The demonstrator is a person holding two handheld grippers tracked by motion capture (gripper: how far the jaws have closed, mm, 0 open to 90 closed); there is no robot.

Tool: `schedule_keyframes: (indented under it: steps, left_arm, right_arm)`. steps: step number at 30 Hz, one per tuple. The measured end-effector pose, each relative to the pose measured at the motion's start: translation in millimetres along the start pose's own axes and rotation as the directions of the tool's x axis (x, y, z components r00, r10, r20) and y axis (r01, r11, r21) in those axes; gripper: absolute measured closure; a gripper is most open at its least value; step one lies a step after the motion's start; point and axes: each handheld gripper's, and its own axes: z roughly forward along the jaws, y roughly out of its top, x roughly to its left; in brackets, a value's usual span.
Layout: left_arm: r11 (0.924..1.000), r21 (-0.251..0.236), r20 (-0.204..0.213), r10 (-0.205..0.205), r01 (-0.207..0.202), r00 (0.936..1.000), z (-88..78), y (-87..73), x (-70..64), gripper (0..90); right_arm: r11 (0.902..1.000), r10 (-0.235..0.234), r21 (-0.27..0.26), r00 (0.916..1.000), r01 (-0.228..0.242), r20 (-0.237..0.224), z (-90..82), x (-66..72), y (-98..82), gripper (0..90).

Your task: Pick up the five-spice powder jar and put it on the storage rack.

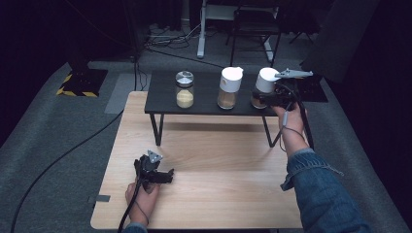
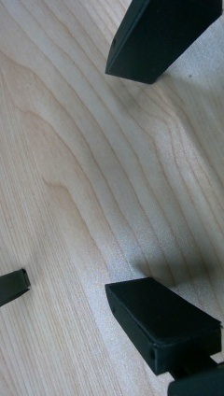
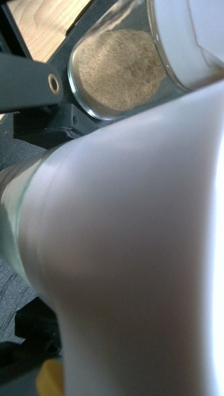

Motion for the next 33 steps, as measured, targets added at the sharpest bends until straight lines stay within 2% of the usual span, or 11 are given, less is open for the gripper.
schedule_keyframes:
  steps: [5, 10, 14, 18, 23, 24, 31, 33]
  left_arm:
    - [1.0, 0.0, 0.0, 0.0, 0.0, 1.0, 0.0, 0.0, 0.0, 0.3]
    - [1.0, 0.0, 0.0, 0.0, 0.0, 1.0, 0.0, 0.0, 0.0, 0.3]
    - [1.0, 0.0, 0.0, 0.0, 0.0, 1.0, 0.0, 0.0, -0.1, 0.3]
    - [1.0, 0.0, 0.0, 0.0, 0.0, 1.0, 0.0, 0.0, -0.1, 0.3]
    - [1.0, 0.0, 0.0, 0.0, 0.0, 1.0, 0.0, 0.0, -0.1, 0.3]
    - [1.0, 0.0, 0.0, 0.0, 0.0, 1.0, 0.0, 0.0, -0.1, 0.3]
    - [1.0, 0.0, 0.0, 0.0, 0.0, 1.0, 0.0, -0.1, -0.1, 0.3]
    - [1.0, 0.0, 0.0, 0.002, -0.002, 1.0, 0.0, -0.1, -0.1, 0.3]
  right_arm:
    - [1.0, -0.003, -0.004, 0.9999, 0.003, -0.011, 0.7, -2.9, -1.2, 29.8]
    - [0.9996, 0.014, -0.024, 0.9997, -0.015, -0.019, -4.7, -3.4, -3.7, 17.6]
    - [0.9992, 0.017, -0.035, 0.9997, -0.018, -0.019, -13.5, -1.6, -6.8, 13.4]
    - [0.998, 0.021, -0.06, 0.9995, -0.022, -0.022, -25.0, -1.5, -18.2, 11.8]
    - [0.9974, 0.026, -0.066, 0.9993, -0.028, -0.026, -33.4, -2.4, -29.5, 11.2]
    - [0.997, 0.027, -0.072, 0.9993, -0.029, -0.027, -37.7, -2.7, -36.9, 11.0]
    - [0.9975, 0.02, -0.068, 0.9996, -0.022, -0.021, -43.8, -0.5, -56.5, 10.3]
    - [0.9972, 0.017, -0.072, 0.9998, -0.018, -0.011, -46.3, 1.4, -67.2, 10.0]
